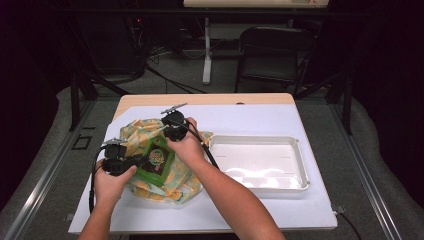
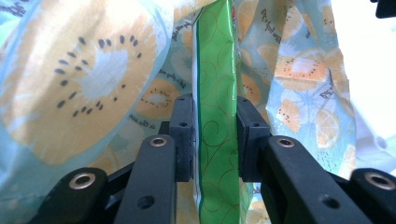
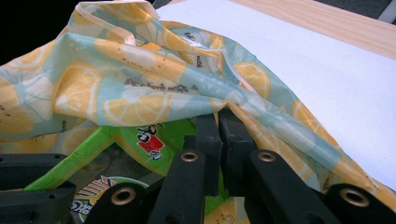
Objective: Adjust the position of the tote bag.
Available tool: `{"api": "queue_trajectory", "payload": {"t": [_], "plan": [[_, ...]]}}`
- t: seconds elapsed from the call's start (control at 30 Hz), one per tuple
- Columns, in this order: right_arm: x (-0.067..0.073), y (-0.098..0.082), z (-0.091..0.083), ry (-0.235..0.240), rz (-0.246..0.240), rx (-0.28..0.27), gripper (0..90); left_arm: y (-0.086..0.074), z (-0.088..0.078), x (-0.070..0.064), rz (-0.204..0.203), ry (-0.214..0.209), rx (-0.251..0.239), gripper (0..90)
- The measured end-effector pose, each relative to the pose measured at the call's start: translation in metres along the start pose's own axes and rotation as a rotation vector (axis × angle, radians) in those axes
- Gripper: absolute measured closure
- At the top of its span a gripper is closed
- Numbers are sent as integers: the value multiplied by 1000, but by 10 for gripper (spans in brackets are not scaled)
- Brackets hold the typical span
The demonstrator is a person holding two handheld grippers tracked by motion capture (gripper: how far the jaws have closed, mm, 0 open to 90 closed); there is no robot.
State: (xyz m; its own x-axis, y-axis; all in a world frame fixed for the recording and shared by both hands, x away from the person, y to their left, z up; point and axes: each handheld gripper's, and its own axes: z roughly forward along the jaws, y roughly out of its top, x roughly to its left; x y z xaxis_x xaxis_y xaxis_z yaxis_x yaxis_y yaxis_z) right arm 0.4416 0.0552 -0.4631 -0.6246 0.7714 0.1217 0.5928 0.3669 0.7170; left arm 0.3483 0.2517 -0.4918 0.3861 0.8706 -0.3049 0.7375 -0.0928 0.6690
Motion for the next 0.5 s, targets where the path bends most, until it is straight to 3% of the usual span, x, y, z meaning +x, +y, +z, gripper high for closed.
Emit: {"api": "queue_trajectory", "payload": {"t": [0.5], "plan": [[-2,5,-2,0,6,-1,883,1,-6,-8,42,17,-8,727]]}}
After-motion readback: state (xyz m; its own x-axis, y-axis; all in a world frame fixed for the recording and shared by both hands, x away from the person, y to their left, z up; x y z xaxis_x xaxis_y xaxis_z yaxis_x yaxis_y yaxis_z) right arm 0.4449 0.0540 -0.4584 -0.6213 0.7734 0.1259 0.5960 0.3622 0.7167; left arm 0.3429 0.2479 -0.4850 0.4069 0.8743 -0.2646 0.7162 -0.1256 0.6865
